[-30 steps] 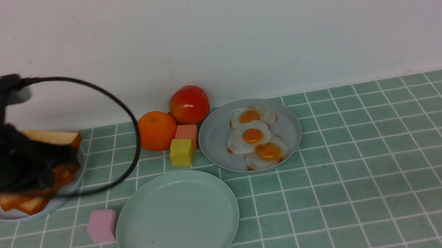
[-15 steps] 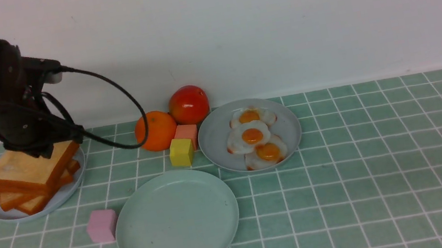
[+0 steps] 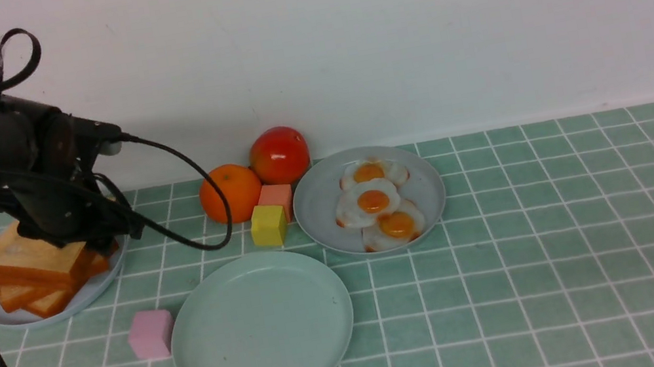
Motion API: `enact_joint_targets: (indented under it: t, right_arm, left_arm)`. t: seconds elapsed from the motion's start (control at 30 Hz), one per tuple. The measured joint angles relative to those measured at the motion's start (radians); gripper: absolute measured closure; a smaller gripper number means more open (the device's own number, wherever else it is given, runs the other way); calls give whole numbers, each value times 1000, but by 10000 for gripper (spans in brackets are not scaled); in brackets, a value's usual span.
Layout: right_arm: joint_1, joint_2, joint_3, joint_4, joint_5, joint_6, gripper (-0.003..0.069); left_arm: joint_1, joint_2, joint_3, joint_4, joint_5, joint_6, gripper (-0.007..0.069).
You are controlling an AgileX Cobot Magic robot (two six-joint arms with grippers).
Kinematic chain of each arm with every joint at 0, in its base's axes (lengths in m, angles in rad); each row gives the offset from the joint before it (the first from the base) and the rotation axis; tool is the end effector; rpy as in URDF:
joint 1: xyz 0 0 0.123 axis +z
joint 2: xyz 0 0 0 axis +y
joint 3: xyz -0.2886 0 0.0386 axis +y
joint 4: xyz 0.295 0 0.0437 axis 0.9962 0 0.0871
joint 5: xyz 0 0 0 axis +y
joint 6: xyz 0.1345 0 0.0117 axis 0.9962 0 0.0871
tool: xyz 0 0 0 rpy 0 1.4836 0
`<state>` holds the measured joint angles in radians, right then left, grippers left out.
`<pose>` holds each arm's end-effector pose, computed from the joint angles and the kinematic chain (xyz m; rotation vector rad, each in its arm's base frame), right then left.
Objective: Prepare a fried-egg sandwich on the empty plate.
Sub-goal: Use the left arm to grab a slice of bread, then use the left arm to put a slice of bread into the empty plate in the middle
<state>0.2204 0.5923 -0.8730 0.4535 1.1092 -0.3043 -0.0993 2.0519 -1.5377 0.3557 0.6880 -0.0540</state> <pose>0.1334 0.0842 0.3601 -0.5589 2.1840 0.5255 0.5082 -0.0206 0.1376 0.3557 2.6270 0.3376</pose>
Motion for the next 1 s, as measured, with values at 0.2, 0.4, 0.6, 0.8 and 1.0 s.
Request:
enact_joint_targets:
  t: [0.2, 0.4, 0.6, 0.8, 1.0]
  right_arm:
    - [0, -2, 0, 0, 13, 0, 648]
    - [0, -2, 0, 4, 16, 0, 645]
    - [0, -4, 0, 24, 16, -1, 645]
    - [0, -5, 0, 26, 16, -3, 645]
    - [0, -5, 0, 26, 16, -4, 643]
  left_arm:
    - [0, 9, -5, 23, -1, 0, 439]
    - [-1, 2, -8, 28, 10, 1, 487]
    - [0, -66, 0, 16, 53, 1, 550]
    - [0, -156, 1, -11, 79, 0, 555]
    - [-65, -260, 54, -116, 166, 15, 555]
